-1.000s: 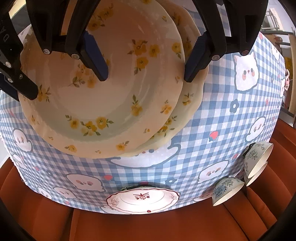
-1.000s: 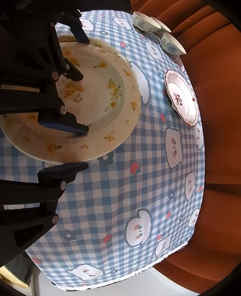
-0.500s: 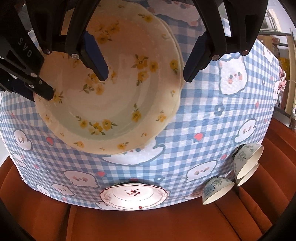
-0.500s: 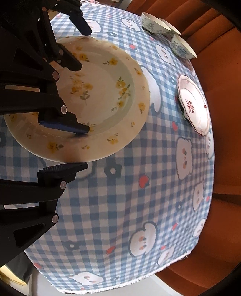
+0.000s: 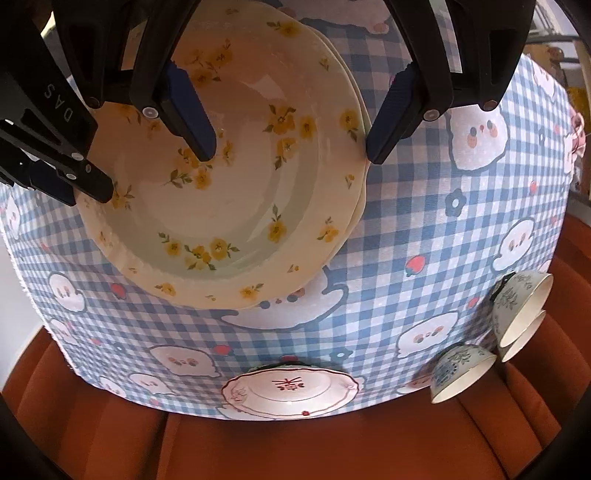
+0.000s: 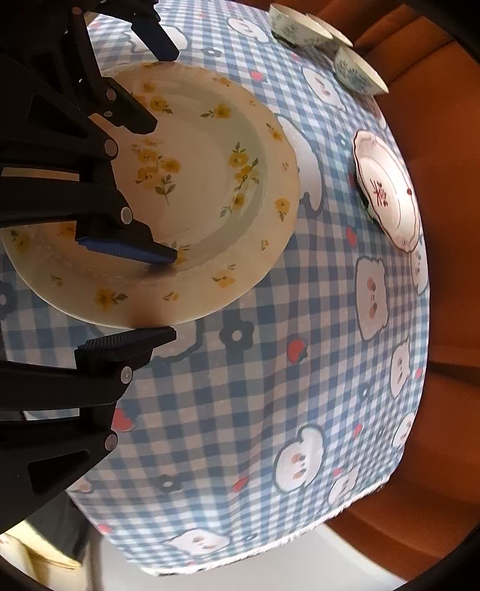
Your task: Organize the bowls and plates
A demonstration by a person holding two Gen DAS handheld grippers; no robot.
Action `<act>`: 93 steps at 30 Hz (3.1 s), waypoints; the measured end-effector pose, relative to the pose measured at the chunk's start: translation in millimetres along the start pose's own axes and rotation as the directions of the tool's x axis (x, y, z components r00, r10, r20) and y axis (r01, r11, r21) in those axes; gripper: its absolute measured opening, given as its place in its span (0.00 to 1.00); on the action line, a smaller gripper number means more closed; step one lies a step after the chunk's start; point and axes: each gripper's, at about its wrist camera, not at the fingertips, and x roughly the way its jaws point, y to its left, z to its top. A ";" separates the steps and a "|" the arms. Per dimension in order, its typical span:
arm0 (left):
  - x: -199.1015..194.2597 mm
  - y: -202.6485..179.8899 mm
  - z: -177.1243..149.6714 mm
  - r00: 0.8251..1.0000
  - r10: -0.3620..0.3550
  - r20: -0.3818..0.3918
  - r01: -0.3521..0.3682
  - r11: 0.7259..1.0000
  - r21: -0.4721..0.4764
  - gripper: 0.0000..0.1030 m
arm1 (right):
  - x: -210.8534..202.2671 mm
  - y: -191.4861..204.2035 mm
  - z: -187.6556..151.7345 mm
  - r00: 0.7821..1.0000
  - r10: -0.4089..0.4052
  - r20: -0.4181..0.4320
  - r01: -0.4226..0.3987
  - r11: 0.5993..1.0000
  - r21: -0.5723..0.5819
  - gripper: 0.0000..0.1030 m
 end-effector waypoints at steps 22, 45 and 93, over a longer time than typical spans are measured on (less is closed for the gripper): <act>-52.1 56.9 54.5 0.985 -0.064 0.162 0.060 0.998 0.027 0.83 | -80.6 60.8 44.2 0.979 -0.012 0.203 0.002 0.999 0.050 0.64; 46.8 63.9 206.7 0.976 0.131 0.172 -0.107 0.984 -0.142 0.83 | 15.6 51.8 215.2 0.966 0.102 0.239 -0.092 0.994 -0.050 0.64; 102.5 59.7 215.5 0.995 0.025 0.097 -0.013 0.992 -0.123 0.73 | 74.3 73.4 230.8 0.982 0.064 0.178 -0.065 0.998 0.000 0.72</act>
